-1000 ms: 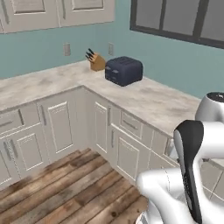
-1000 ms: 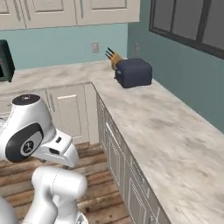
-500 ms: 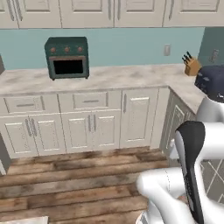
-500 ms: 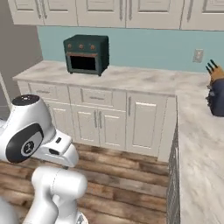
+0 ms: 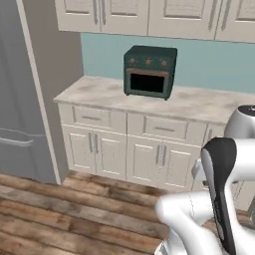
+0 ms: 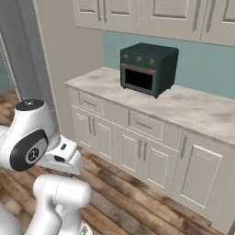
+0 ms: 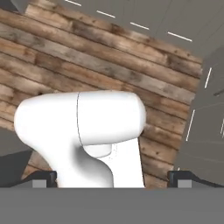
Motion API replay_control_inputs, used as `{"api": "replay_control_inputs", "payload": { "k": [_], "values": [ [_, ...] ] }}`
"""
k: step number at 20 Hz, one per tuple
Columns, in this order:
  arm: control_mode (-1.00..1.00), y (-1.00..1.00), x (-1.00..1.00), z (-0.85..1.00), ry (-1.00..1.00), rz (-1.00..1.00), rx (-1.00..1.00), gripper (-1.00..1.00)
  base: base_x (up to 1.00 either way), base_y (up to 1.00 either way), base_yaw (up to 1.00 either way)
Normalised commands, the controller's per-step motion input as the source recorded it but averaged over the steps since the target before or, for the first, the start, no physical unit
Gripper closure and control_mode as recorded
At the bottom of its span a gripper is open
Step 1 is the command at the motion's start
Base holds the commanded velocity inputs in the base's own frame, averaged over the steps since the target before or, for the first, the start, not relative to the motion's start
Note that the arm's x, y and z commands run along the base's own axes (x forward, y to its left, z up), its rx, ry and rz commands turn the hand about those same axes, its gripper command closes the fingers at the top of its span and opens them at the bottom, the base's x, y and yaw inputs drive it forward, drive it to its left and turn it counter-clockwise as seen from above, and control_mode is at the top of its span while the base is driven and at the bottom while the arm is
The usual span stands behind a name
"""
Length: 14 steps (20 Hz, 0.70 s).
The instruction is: Four empty soda cans are scattered around the kitchen. Gather all the cans and cluster them next to the stove for recycling.
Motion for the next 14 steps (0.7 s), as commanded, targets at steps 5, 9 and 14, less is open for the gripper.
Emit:
{"api": "replay_control_inputs", "payload": {
  "k": [5,9,14],
  "values": [
    [1.00,0.00,0.00,0.00,0.00,0.00,0.00,-1.00,1.00,-0.16,0.58],
    [1.00,0.00,0.00,0.00,0.00,0.00,0.00,-1.00,1.00,-0.16,0.70],
    [1.00,0.00,0.00,0.00,0.00,0.00,0.00,-1.00,0.88,-0.08,0.79]
  ]
}}
